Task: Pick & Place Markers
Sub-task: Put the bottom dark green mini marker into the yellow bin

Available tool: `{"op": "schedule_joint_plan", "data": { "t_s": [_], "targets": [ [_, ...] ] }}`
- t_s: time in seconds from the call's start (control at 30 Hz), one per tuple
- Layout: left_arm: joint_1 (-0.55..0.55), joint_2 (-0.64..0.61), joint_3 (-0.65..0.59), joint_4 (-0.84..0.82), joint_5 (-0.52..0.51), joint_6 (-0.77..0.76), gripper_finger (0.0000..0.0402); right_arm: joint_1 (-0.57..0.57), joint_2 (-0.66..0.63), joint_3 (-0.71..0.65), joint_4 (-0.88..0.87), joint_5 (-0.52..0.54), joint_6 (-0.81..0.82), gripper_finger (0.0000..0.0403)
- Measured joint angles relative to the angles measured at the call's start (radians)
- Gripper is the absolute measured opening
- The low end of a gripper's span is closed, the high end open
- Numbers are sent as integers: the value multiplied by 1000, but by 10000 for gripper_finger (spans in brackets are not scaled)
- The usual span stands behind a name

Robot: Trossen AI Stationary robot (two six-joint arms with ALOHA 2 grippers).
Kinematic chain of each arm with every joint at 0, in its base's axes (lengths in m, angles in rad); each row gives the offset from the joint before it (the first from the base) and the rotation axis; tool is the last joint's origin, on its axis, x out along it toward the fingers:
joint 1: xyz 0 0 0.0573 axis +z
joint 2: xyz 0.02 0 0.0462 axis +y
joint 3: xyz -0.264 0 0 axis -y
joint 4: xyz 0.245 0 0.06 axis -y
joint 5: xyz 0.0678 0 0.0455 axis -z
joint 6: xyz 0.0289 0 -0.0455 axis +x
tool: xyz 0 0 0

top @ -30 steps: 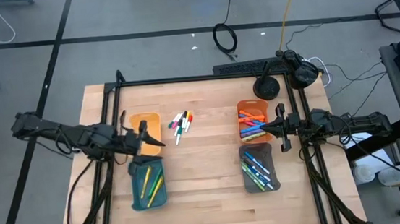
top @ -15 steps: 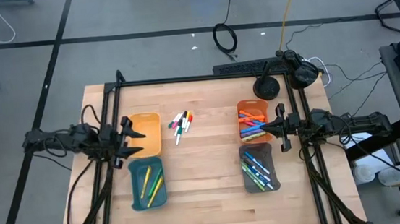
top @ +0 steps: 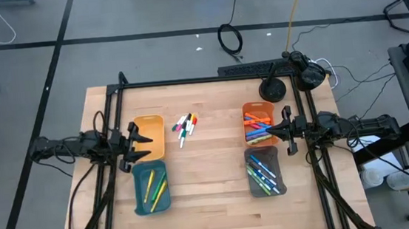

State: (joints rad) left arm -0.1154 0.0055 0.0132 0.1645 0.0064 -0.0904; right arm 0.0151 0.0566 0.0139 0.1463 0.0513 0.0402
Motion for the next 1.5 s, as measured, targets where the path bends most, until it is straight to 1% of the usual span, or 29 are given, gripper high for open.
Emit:
{"op": "schedule_joint_plan", "data": {
  "t_s": [0.2, 0.43, 0.67, 1.5],
  "targets": [
    [0, 0, 1, -39, 46, 63, 212, 0, 0, 0, 0, 0, 0, 4],
    [15, 0, 2, -106, 42, 52, 212, 0, 0, 0, 0, 0, 0, 4],
    [18, 0, 2, -105, 36, 108, 212, 0, 0, 0, 0, 0, 0, 4],
    [18, 0, 2, -116, 36, 101, 212, 0, 0, 0, 0, 0, 0, 4]
  ]
}}
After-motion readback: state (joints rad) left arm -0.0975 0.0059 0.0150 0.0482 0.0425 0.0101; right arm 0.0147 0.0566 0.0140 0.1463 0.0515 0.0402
